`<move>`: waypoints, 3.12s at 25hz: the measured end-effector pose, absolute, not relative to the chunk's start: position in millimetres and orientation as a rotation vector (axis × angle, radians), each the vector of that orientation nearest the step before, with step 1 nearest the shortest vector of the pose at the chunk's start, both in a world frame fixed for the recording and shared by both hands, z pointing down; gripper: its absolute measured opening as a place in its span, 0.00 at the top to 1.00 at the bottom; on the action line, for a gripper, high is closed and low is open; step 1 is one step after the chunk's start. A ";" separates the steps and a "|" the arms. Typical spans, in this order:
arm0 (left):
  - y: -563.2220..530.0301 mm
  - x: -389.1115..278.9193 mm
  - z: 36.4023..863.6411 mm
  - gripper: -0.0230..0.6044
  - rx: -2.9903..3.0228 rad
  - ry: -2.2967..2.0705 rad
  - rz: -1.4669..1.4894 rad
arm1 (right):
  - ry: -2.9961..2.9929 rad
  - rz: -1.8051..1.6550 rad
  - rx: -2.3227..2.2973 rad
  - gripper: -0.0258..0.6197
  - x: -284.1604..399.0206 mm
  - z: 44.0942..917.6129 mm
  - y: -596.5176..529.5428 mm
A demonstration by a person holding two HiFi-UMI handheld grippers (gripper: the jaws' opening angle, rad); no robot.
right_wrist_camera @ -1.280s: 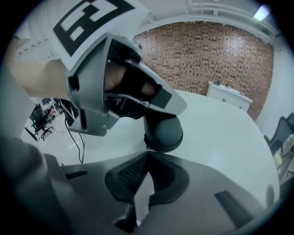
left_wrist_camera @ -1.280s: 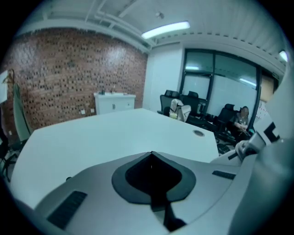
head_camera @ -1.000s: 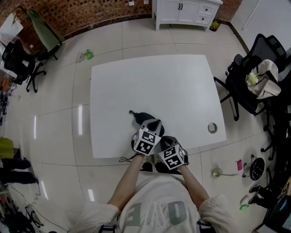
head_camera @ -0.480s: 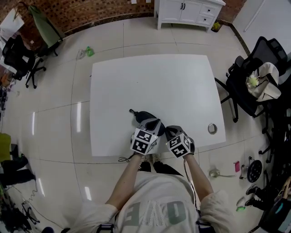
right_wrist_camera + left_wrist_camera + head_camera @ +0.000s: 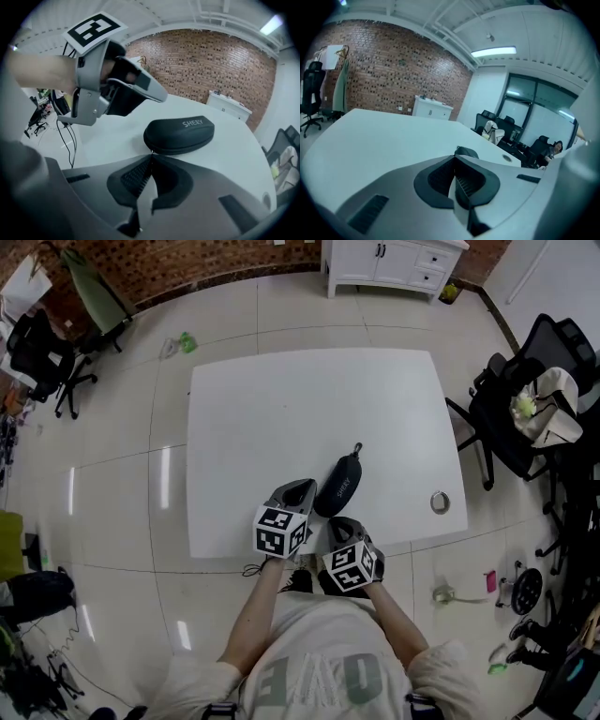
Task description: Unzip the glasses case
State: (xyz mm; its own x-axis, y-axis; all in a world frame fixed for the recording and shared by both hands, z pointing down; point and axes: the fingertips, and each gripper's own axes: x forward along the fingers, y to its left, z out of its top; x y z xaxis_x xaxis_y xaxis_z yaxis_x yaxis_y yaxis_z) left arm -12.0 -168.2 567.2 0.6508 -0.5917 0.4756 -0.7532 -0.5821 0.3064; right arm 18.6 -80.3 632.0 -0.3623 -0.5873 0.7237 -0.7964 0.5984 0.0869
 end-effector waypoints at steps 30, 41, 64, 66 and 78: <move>-148.3 32.4 581.7 0.96 2.455 -0.842 0.557 | -1.987 0.479 1.329 0.96 103.7 632.4 -176.7; -159.2 -22.2 555.2 0.96 2.359 -1.052 0.514 | -2.098 0.506 1.152 0.96 34.2 625.3 -97.2; -116.9 -27.2 585.5 0.97 2.276 -1.004 0.624 | -2.098 0.432 0.972 0.96 10.0 634.4 -80.3; -116.1 -25.8 585.4 0.97 2.272 -1.005 0.618 | -2.096 0.414 0.958 0.96 15.6 633.1 -90.3; -138.7 -46.4 567.8 0.96 2.244 -1.117 0.486 | -2.032 0.449 1.126 0.96 32.2 626.7 -94.0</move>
